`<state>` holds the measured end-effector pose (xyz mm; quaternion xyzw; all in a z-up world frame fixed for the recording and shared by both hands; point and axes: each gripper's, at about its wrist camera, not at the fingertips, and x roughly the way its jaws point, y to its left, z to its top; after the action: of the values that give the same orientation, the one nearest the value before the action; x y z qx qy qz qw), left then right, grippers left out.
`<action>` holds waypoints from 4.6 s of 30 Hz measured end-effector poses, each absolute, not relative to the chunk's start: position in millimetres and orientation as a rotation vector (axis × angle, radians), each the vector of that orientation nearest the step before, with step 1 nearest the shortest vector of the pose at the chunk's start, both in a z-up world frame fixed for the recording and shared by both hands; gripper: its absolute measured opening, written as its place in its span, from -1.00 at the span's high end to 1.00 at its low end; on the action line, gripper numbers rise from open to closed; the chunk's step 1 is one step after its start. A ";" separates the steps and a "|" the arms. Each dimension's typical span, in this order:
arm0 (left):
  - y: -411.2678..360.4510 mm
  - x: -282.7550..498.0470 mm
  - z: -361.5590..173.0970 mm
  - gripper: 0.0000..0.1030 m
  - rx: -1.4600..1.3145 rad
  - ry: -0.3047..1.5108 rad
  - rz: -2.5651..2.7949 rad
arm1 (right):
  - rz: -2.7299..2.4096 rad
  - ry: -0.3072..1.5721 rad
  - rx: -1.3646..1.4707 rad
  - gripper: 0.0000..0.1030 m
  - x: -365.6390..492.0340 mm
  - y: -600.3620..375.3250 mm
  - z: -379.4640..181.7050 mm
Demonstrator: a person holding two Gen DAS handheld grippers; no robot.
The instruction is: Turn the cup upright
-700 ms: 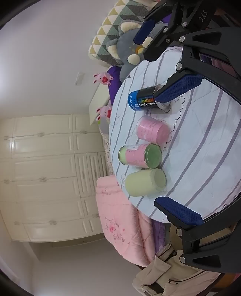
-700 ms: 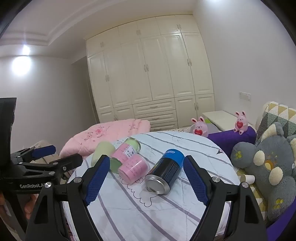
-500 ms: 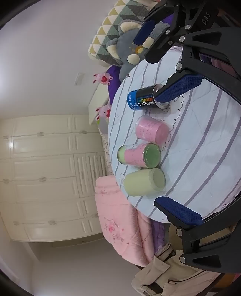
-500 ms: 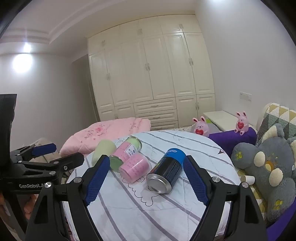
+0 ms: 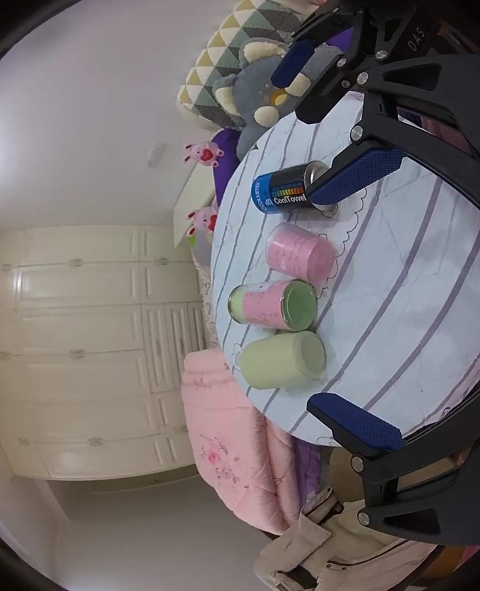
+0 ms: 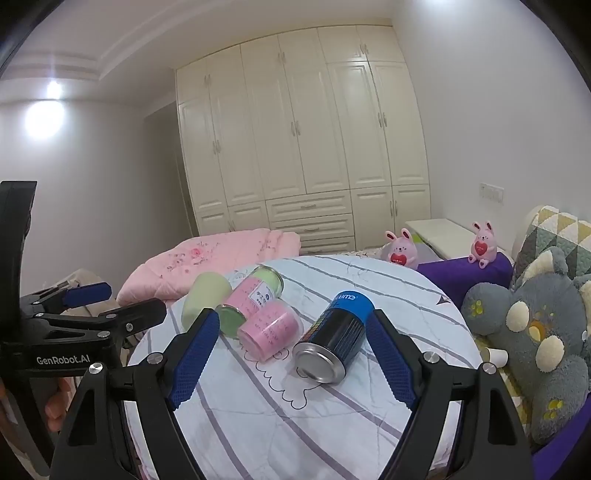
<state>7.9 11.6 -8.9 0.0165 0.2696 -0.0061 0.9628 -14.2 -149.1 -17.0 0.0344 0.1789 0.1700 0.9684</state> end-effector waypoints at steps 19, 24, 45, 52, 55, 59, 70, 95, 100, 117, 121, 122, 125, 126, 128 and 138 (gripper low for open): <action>27.0 32.4 -12.6 -1.00 0.014 0.581 -0.001 | 0.336 0.392 0.048 -0.61 7.5 -131.6 -24.1; 27.5 34.6 -7.9 -1.00 0.023 0.557 -0.004 | 0.325 0.367 0.054 -0.61 8.1 -130.7 -21.3; 22.0 50.3 -4.0 -1.00 0.057 0.528 -0.026 | 0.311 0.330 0.075 -0.61 16.5 -132.1 -17.8; 22.7 59.8 -6.0 -0.99 0.060 0.537 -0.031 | 0.307 0.342 0.087 -0.61 26.1 -132.0 -17.8; 25.1 67.5 -7.8 -1.00 0.051 0.554 -0.040 | 0.305 0.349 0.084 -0.61 29.5 -130.1 -18.5; 28.5 84.5 -11.4 -1.00 0.036 0.591 -0.043 | 0.302 0.366 0.080 -0.61 36.8 -126.1 -20.6; 36.5 186.0 -45.9 -1.00 -0.069 0.969 -0.125 | 0.285 0.409 0.137 -0.61 64.5 -131.0 -26.7; -1.2 280.8 -88.2 -1.00 0.165 1.249 0.024 | 0.284 0.488 0.288 -0.61 101.2 -155.6 -48.7; -9.1 289.1 -103.2 -0.84 0.172 1.301 0.026 | 0.285 0.486 0.327 -0.61 102.4 -165.0 -50.7; -9.1 270.2 -75.6 -0.37 0.167 1.242 0.000 | 0.282 0.498 0.328 -0.61 103.7 -163.7 -53.2; -4.6 259.4 -48.2 -0.37 0.147 1.203 -0.017 | 0.285 0.501 0.319 -0.61 103.7 -161.1 -52.5; -3.1 254.4 -42.2 -0.37 0.140 1.192 -0.022 | 0.287 0.503 0.317 -0.61 103.5 -160.5 -52.5; 0.3 238.6 -28.5 -0.37 0.142 1.168 -0.032 | 0.292 0.497 0.304 -0.61 99.8 -157.2 -50.7; 1.3 232.1 -25.1 -0.37 0.138 1.164 -0.039 | 0.293 0.497 0.301 -0.61 99.3 -156.4 -50.5; 3.4 215.2 -20.4 -0.37 0.128 1.163 -0.060 | 0.295 0.500 0.293 -0.61 97.7 -154.8 -50.1; 7.8 145.0 -40.6 -0.37 0.132 1.206 -0.080 | 0.286 0.517 0.239 -0.61 79.7 -145.4 -49.2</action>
<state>145.0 7.8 -40.6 0.0622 0.5665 -0.0376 0.8209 79.7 -145.4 -49.2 0.1177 0.2543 0.1405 0.9496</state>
